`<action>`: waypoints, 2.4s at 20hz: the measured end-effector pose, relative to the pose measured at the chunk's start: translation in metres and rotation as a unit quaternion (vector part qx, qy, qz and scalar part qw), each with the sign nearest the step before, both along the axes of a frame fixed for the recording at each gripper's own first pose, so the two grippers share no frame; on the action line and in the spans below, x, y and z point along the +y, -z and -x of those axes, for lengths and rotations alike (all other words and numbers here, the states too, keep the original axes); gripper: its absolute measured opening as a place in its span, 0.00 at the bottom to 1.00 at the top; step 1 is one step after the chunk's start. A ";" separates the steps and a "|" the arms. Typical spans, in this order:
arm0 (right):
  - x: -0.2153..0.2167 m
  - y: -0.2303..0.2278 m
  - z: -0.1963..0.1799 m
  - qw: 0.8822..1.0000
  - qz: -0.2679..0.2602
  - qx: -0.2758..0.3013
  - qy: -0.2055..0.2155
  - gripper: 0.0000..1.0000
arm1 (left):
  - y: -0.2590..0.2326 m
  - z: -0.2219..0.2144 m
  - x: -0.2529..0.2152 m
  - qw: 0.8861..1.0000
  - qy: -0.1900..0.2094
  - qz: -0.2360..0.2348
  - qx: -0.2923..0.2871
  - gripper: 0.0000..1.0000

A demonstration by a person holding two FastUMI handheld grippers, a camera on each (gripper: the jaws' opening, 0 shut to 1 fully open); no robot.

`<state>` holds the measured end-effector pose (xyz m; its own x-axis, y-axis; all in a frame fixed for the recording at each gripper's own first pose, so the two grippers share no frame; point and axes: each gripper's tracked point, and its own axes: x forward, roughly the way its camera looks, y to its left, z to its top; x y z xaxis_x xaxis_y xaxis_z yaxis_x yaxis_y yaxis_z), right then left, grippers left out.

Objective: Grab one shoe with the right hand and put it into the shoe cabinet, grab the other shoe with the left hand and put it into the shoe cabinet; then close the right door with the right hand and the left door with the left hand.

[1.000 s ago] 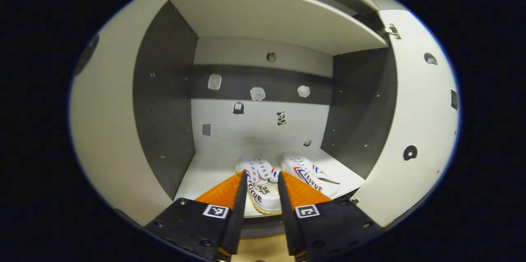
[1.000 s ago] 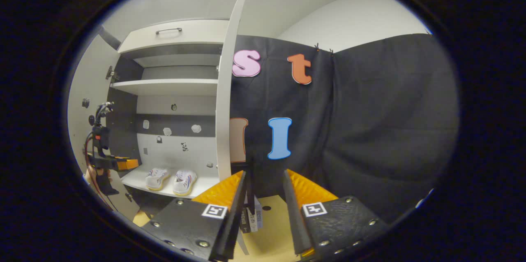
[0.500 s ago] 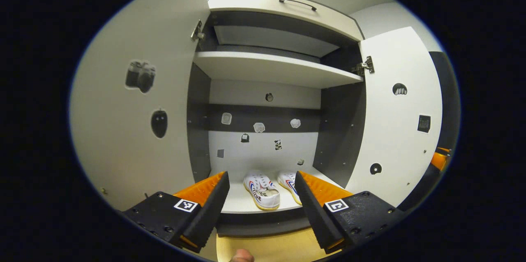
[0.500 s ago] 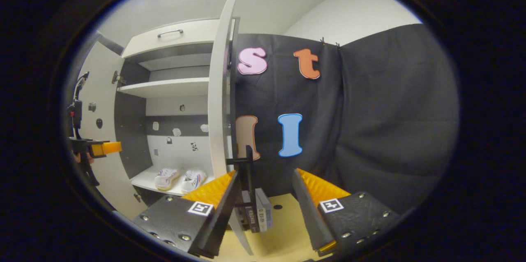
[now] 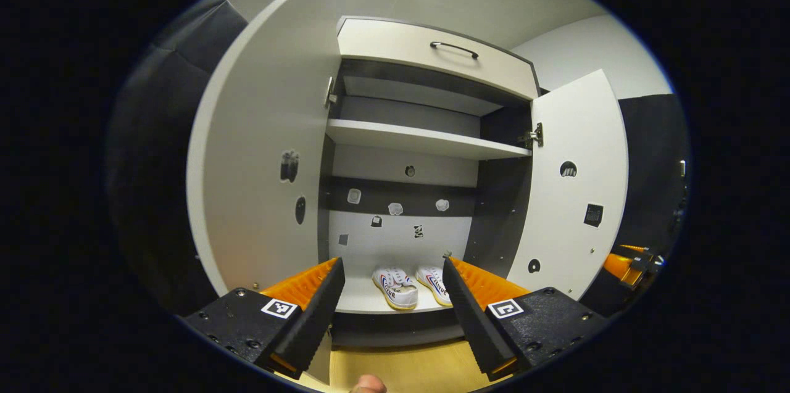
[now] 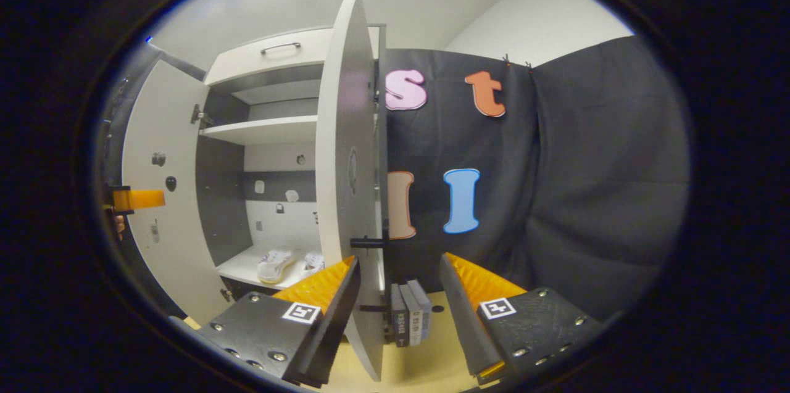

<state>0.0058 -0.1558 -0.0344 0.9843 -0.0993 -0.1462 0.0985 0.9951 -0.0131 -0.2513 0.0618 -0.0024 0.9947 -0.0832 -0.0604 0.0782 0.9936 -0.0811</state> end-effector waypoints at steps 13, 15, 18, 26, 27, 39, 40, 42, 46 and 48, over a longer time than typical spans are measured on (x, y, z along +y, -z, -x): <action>0.127 0.008 -0.040 0.992 -0.031 0.006 -0.123 0.79 | -0.032 0.057 0.050 0.999 -0.032 0.018 -0.032 0.94; 0.138 0.009 -0.040 0.991 -0.031 0.007 -0.132 0.79 | -0.034 0.062 0.060 0.998 -0.041 0.019 -0.033 0.94; 0.152 0.014 -0.040 0.989 -0.036 0.010 -0.143 0.79 | -0.037 0.069 0.078 0.997 -0.062 0.017 -0.038 0.96; 0.161 0.019 -0.037 0.989 -0.033 0.014 -0.143 0.79 | -0.026 0.072 0.146 0.990 -0.140 0.008 -0.025 0.93; 0.160 0.020 -0.037 0.989 -0.032 0.015 -0.140 0.79 | -0.027 0.071 0.151 0.989 -0.145 0.013 -0.027 0.96; 0.160 0.029 -0.040 0.991 -0.046 0.028 -0.125 0.79 | -0.015 0.058 0.160 0.990 -0.130 0.055 -0.014 0.95; 0.160 0.030 -0.040 0.991 -0.045 0.029 -0.126 0.79 | -0.014 0.057 0.161 0.990 -0.128 0.056 -0.013 0.95; 0.159 0.030 -0.041 0.990 -0.043 0.030 -0.128 0.79 | -0.013 0.055 0.160 0.991 -0.126 0.051 -0.014 0.94; 0.158 0.028 -0.041 0.990 -0.040 0.030 -0.130 0.79 | -0.012 0.053 0.159 0.992 -0.118 0.049 -0.013 0.94; 0.158 0.029 -0.042 0.991 -0.039 0.032 -0.128 0.79 | -0.012 0.051 0.158 0.993 -0.106 0.057 -0.012 0.94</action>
